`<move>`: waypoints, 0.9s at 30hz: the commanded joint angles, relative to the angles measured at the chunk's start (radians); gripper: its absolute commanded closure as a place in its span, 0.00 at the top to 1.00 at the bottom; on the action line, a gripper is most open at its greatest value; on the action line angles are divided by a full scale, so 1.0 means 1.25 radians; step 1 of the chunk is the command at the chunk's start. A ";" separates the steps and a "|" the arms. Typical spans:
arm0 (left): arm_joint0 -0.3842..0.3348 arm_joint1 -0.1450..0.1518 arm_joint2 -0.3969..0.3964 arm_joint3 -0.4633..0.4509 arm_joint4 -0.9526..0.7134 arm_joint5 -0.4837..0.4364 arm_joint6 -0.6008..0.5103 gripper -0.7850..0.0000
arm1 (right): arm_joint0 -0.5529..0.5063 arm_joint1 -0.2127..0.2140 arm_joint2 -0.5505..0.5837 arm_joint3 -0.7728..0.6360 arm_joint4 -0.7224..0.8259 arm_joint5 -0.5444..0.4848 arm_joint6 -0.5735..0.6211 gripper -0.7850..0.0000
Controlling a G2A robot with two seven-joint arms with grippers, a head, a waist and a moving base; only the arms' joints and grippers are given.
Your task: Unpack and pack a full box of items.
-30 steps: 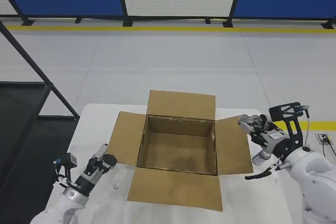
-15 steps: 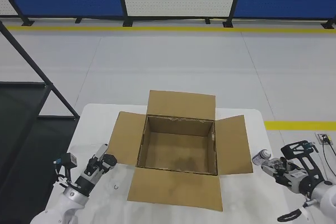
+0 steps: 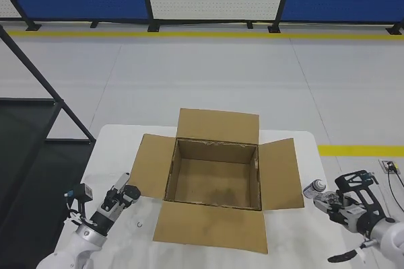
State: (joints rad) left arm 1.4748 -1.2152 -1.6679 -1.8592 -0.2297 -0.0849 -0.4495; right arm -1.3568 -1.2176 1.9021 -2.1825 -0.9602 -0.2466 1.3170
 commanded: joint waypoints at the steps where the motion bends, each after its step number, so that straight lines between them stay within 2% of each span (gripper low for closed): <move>1: 0.000 0.000 0.000 0.000 0.000 0.000 0.000 1.00 | 0.002 0.003 -0.006 0.023 -0.017 -0.005 0.002 0.00; 13: 0.000 0.000 0.000 0.000 0.000 0.000 0.000 1.00 | 0.027 0.018 -0.082 0.236 -0.107 -0.023 -0.051 0.00; 18: 0.000 0.000 0.000 0.000 0.000 0.000 0.000 1.00 | 0.040 0.022 -0.118 0.279 -0.159 -0.004 -0.076 0.00; 27: 0.000 0.000 0.000 0.000 0.000 0.000 0.000 1.00 | 0.077 0.027 -0.158 0.348 -0.183 0.019 -0.112 0.00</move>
State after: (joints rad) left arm 1.4748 -1.2152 -1.6679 -1.8592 -0.2297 -0.0849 -0.4495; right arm -1.2666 -1.1847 1.7079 -1.7548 -1.1876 -0.2249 1.1771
